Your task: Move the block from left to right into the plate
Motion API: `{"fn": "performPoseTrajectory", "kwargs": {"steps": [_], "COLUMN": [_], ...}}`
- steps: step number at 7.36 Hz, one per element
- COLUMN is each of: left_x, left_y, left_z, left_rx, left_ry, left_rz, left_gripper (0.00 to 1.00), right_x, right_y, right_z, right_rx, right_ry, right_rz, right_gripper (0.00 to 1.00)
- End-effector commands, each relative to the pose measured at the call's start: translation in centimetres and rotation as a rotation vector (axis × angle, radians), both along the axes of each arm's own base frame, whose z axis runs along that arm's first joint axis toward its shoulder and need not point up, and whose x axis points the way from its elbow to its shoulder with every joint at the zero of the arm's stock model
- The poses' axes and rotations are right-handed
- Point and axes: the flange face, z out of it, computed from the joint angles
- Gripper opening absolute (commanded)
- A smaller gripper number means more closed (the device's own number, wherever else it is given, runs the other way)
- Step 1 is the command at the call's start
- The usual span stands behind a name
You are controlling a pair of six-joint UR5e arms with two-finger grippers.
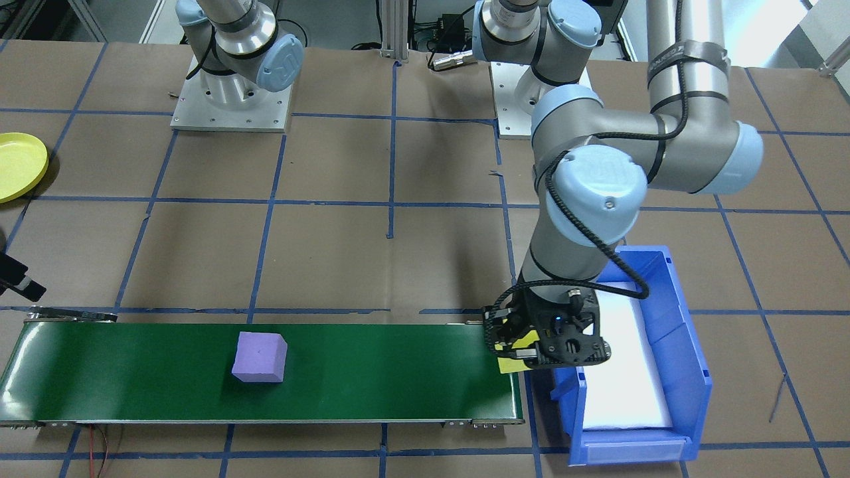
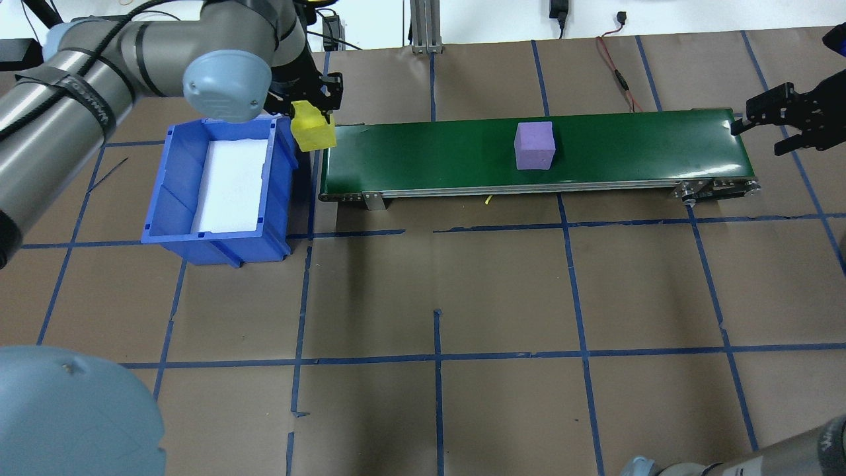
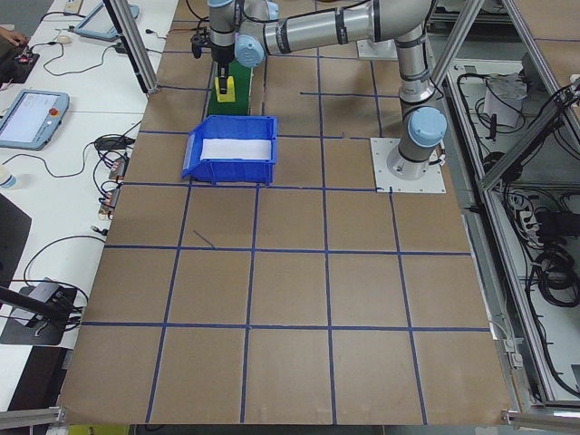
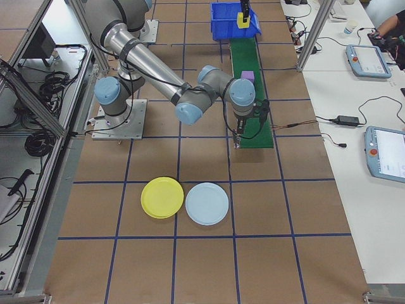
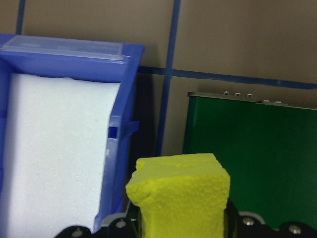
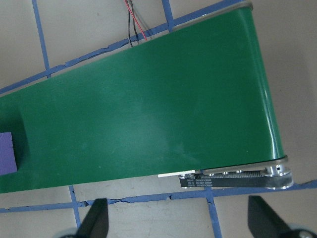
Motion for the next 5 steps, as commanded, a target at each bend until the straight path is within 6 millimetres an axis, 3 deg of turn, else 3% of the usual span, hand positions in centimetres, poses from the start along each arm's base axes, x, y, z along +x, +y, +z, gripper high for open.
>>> {"fn": "performPoseTrajectory", "kwargs": {"steps": [1, 3, 5], "left_x": [-3.3, -3.5, -3.8], "left_y": [-0.2, -0.8, -1.1], "left_z": [-2.3, -4.0, -5.6], "left_rx": [-0.029, -0.055, -0.048], "left_ry": [0.003, 0.005, 0.006], "left_rz": [-0.081, -0.119, -0.119], "left_gripper": [0.28, 0.28, 0.28], "right_x": [-0.1, 0.1, -0.9], "right_y": [0.0, 0.0, -1.5], "right_z": [-0.1, -0.8, -1.0], "right_rx": [-0.011, -0.066, -0.059], "right_ry": [0.011, 0.025, 0.026], "right_rz": [0.006, 0.164, 0.144], "right_gripper": [1.0, 1.0, 1.0]}}
